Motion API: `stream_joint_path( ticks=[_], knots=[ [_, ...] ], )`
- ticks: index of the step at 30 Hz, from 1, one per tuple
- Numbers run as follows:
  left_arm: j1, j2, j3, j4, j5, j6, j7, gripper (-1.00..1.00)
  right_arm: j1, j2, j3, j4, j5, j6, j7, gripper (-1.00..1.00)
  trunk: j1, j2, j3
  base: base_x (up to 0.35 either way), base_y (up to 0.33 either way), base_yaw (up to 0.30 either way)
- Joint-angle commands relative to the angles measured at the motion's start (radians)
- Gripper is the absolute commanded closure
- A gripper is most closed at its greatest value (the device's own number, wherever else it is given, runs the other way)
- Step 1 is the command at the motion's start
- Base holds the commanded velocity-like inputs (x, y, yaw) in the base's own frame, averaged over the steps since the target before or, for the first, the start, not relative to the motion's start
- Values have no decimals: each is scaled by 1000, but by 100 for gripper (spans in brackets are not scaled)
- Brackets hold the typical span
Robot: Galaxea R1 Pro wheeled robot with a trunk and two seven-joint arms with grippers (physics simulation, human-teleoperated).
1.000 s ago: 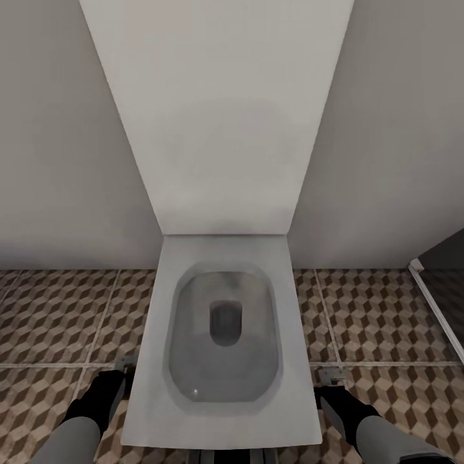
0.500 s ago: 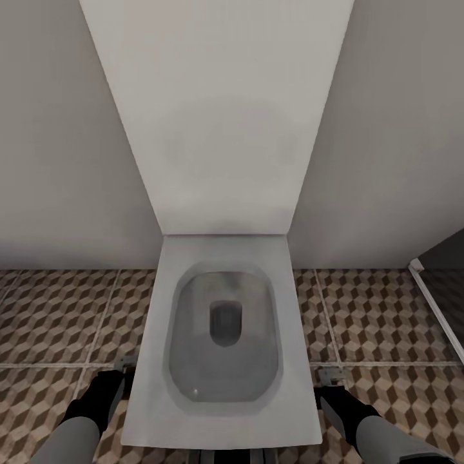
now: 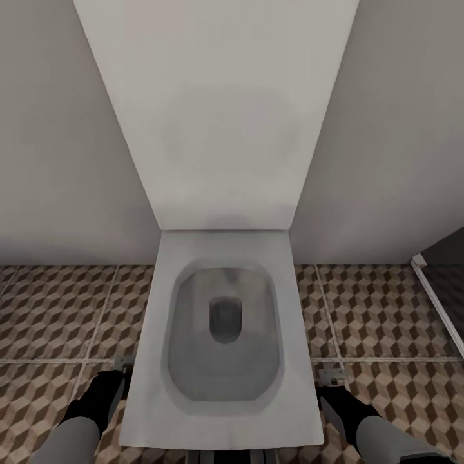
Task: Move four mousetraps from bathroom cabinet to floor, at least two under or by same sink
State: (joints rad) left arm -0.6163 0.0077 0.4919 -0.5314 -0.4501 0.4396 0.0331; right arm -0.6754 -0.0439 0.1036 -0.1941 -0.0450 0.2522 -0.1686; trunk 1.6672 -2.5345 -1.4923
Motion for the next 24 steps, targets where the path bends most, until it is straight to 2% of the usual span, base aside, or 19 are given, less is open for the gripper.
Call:
stream_joint_path(
  ticks=[1,5,12,24],
  knots=[
    [0,0,2,-1,-1,4,1,100,0,-1,8,-2,-6,7,-4,100,0,0,-1,0,0,0],
    [0,0,2,-1,-1,4,1,100,0,-1,8,-2,-6,7,-4,100,0,0,-1,0,0,0],
    [0,-2,2,-1,-1,4,1,100,0,0,8,-2,-6,7,-4,100,3,-2,-28,0,0,0],
    [0,-2,2,-1,-1,4,1,100,0,-1,8,-2,-6,7,-3,100,3,-2,-28,0,0,0]
  ],
)
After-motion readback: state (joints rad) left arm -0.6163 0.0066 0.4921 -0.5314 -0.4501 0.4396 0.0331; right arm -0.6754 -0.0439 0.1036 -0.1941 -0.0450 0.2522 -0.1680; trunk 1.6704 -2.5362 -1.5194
